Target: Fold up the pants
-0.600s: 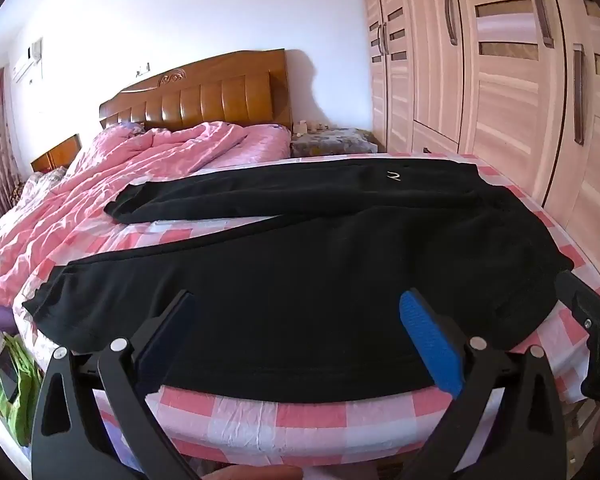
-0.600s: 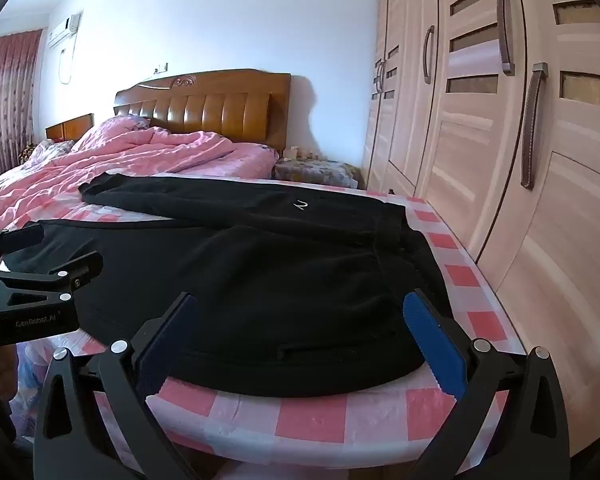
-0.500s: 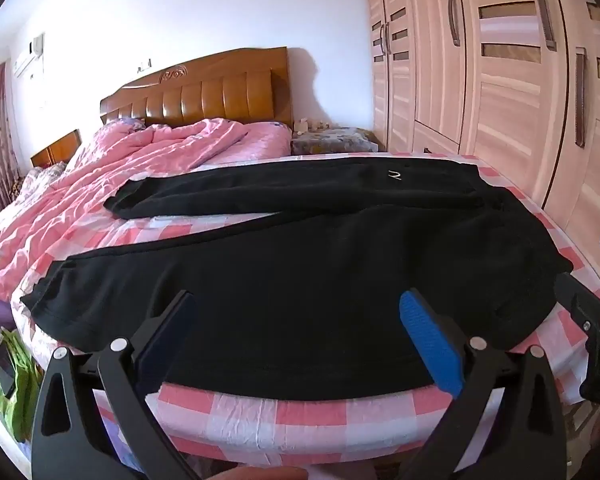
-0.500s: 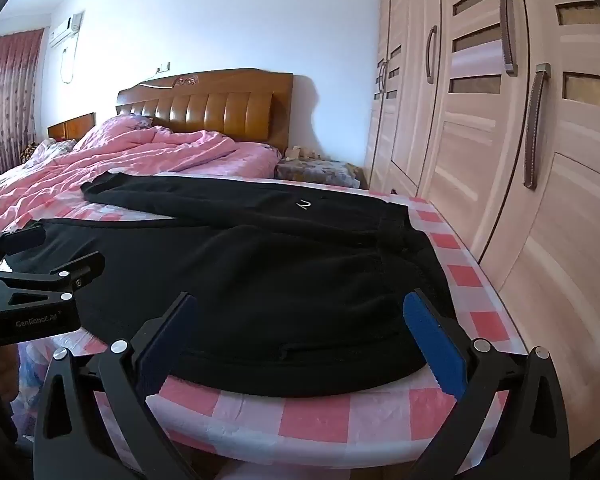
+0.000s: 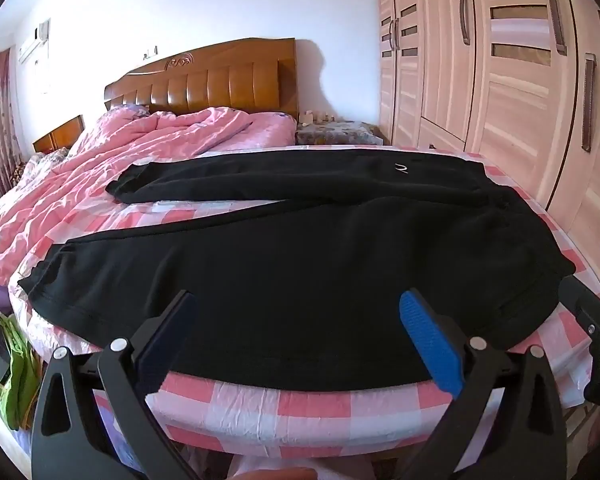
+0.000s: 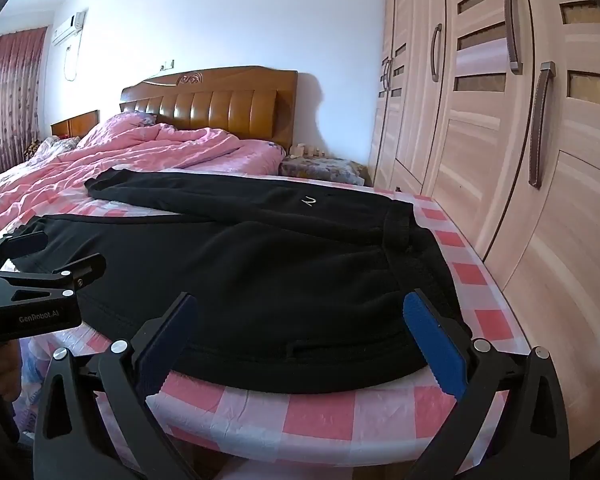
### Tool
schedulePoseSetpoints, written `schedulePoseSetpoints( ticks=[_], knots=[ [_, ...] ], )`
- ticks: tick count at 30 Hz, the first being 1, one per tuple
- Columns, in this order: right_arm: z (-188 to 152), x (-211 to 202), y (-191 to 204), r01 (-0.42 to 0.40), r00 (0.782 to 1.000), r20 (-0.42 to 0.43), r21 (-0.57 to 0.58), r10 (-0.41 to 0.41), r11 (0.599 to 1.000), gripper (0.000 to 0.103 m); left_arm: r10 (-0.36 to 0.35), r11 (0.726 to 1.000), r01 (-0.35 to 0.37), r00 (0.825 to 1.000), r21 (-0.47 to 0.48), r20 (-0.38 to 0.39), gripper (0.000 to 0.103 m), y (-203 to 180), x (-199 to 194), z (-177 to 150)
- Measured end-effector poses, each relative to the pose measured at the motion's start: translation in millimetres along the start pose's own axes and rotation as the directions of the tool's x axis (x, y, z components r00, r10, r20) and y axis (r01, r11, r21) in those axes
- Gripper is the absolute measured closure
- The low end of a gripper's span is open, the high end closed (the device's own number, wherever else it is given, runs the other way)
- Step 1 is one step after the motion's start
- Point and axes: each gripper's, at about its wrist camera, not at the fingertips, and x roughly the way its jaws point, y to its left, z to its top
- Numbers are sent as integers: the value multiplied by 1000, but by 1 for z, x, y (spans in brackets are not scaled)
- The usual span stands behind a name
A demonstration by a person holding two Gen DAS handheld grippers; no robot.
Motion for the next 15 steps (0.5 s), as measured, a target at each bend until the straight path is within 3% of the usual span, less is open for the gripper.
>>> schedulePoseSetpoints(
  ticks=[15],
  knots=[
    [-4, 3, -3, -13, 1000, -6, 13, 13, 1000, 4, -3, 1000, 3, 1000, -6, -10, 1, 3, 0, -4]
  ],
)
